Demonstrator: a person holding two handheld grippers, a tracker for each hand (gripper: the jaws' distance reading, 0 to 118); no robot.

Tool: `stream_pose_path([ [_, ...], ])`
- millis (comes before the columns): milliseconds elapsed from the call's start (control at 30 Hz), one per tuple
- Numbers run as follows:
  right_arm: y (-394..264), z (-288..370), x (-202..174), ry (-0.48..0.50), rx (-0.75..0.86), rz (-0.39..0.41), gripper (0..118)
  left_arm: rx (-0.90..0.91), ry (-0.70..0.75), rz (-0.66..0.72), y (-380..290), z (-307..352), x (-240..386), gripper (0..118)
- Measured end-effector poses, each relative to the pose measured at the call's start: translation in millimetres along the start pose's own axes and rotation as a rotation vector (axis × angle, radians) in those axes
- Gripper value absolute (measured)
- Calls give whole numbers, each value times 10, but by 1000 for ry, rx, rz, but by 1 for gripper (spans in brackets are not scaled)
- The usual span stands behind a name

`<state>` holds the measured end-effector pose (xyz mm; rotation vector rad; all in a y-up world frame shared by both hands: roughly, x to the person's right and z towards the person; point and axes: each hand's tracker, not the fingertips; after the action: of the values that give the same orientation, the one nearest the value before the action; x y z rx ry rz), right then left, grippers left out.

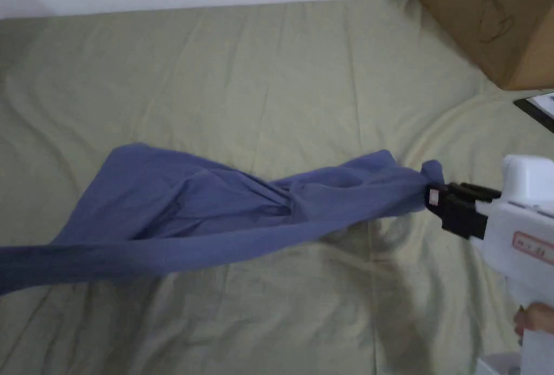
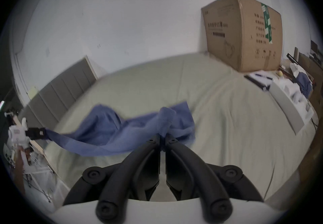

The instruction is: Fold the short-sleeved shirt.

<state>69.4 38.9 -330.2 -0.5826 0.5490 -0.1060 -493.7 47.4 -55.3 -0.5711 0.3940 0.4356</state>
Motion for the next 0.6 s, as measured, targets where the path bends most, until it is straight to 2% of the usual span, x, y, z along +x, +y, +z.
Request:
stream_pose_path([
  [100, 579, 113, -79, 27, 89, -13, 5, 98, -2, -58, 484, 156, 127, 2],
  [233, 1291, 266, -192, 9, 173, 34, 5, 228, -48, -102, 1112, 406, 383, 2],
  [367, 1900, 418, -228, 18, 225, 38, 5, 358, -63, -143, 1663, 664, 688, 2],
  [600, 2711, 463, -214, 28, 267, 2, 5, 424, -94, -181, 2504, 680, 1032, 2],
])
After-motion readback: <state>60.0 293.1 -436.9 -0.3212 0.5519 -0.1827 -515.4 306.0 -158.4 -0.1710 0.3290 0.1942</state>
